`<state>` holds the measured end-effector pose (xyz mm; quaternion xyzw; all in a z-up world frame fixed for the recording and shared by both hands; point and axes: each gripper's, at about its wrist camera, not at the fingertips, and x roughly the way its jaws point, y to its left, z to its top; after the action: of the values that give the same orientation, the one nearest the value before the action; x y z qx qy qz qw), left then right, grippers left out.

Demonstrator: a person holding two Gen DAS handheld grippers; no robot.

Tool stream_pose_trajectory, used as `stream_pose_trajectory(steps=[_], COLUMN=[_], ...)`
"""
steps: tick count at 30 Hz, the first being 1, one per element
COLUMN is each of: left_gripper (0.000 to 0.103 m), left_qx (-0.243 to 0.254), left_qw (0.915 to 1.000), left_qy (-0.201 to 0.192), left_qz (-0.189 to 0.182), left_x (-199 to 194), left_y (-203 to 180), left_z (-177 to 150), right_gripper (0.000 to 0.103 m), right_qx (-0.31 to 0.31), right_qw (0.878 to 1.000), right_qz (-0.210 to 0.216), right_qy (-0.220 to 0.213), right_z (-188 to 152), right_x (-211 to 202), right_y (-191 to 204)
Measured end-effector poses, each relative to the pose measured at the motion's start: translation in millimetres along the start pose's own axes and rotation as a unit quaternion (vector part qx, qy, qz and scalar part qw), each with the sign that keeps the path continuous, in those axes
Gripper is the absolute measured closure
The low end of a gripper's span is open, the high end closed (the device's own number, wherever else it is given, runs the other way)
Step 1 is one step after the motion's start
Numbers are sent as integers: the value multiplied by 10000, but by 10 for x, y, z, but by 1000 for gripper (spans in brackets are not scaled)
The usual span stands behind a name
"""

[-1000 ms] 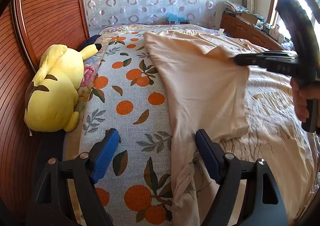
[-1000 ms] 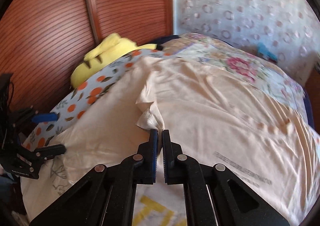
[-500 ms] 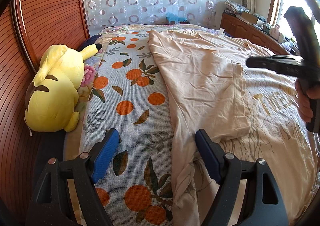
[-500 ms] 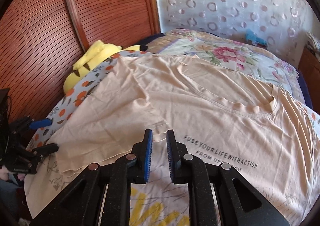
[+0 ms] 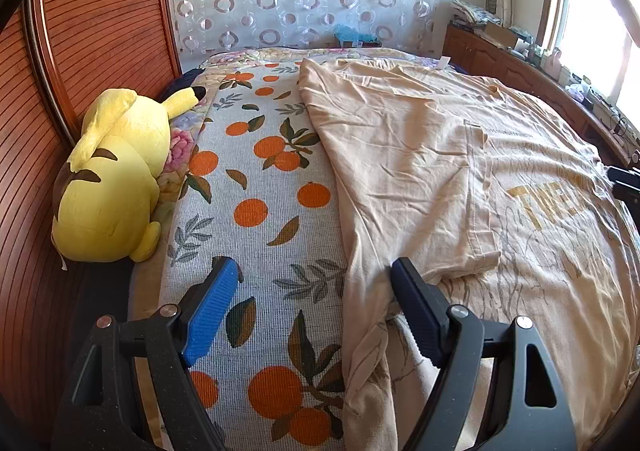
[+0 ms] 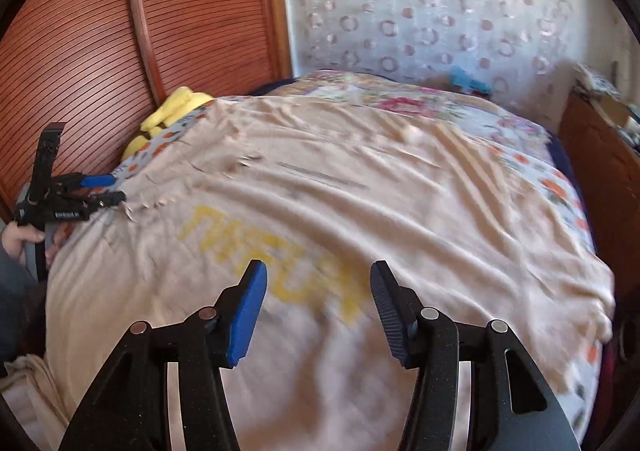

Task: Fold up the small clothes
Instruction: 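Move the right tool to the opposite shirt side edge and grasp it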

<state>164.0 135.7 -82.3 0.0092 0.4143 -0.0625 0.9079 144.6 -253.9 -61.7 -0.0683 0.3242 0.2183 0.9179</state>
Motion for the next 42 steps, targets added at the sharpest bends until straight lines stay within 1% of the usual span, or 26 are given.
stream_pose_trajectory(steps=[4, 6, 7, 9, 10, 12, 16, 18, 20, 22, 23, 25, 29, 31, 33, 36, 38, 41, 42], left_gripper=[23, 24, 24, 24, 24, 24, 24, 24, 24, 24, 24, 24, 24, 24, 24, 24, 24, 23, 23], left_qx=[-14, -168, -256, -354, -369, -325, 53, 186, 332, 460, 535, 676, 898, 936, 958, 984, 1038, 1099, 1121], left_qw=[10000, 9998, 9996, 9982, 9974, 9967, 9954, 9943, 9930, 9919, 9914, 9903, 9890, 9887, 9883, 9884, 9886, 9887, 9887], left_qy=[87, 134, 111, -118, -206, -313, -466, -474, -442, -370, -318, -219, 30, 98, 174, 244, 199, 207, 211], left_qz=[-2, 5, -54, -463, -584, -677, -833, -939, -1044, -1121, -1151, -1196, -1175, -1168, -1176, -1132, -1075, -998, -972], left_x=[1, -33, -56, -161, -210, -289, -387, -383, -336, -269, -231, -158, 13, 63, 110, 168, 171, 177, 180], left_y=[0, -8, -3, -25, -48, -153, -541, -711, -915, -1084, -1182, -1351, -1595, -1633, -1651, -1668, -1699, -1726, -1733], left_z=[23, 29, 45, 92, 114, 190, 339, 390, 439, 453, 446, 424, 338, 300, 267, 224, 211, 204, 202], right_gripper=[47, 47, 47, 47, 47, 47, 47, 47, 47, 47, 47, 47, 47, 56, 57, 65, 70, 85, 91], right_qx=[293, 533, 659, 894, 997, 1159, 1385, 1537, 1738, 1818, 1814, 1788, 1598, 1533, 1482, 1473, 1492, 1514, 1511], right_qw=[9982, 9962, 9947, 9910, 9890, 9859, 9804, 9777, 9758, 9751, 9756, 9775, 9828, 9844, 9851, 9835, 9830, 9835, 9839], right_qz=[-518, -695, -787, -995, -1088, -1208, -1397, -1432, -1328, -1265, -1237, -1111, -916, -844, -834, -970, -984, -913, -865], right_qy=[-19, 4, 13, 30, 31, 39, 56, 66, 61, 81, 88, 120, 159, 196, 258, 408, 410, 390, 390], right_z=[-385, -558, -648, -809, -884, -996, -1130, -1152, -1109, -1037, -1048, -927, -775, -748, -704, -674, -666, -665, -671], right_x=[-449, -637, -724, -896, -972, -1097, -1268, -1300, -1283, -1212, -1220, -1111, -986, -940, -794, -688, -642, -662, -667], right_y=[-428, -643, -748, -952, -1051, -1199, -1398, -1461, -1517, -1483, -1474, -1394, -1424, -1420, -1469, -1546, -1576, -1580, -1578])
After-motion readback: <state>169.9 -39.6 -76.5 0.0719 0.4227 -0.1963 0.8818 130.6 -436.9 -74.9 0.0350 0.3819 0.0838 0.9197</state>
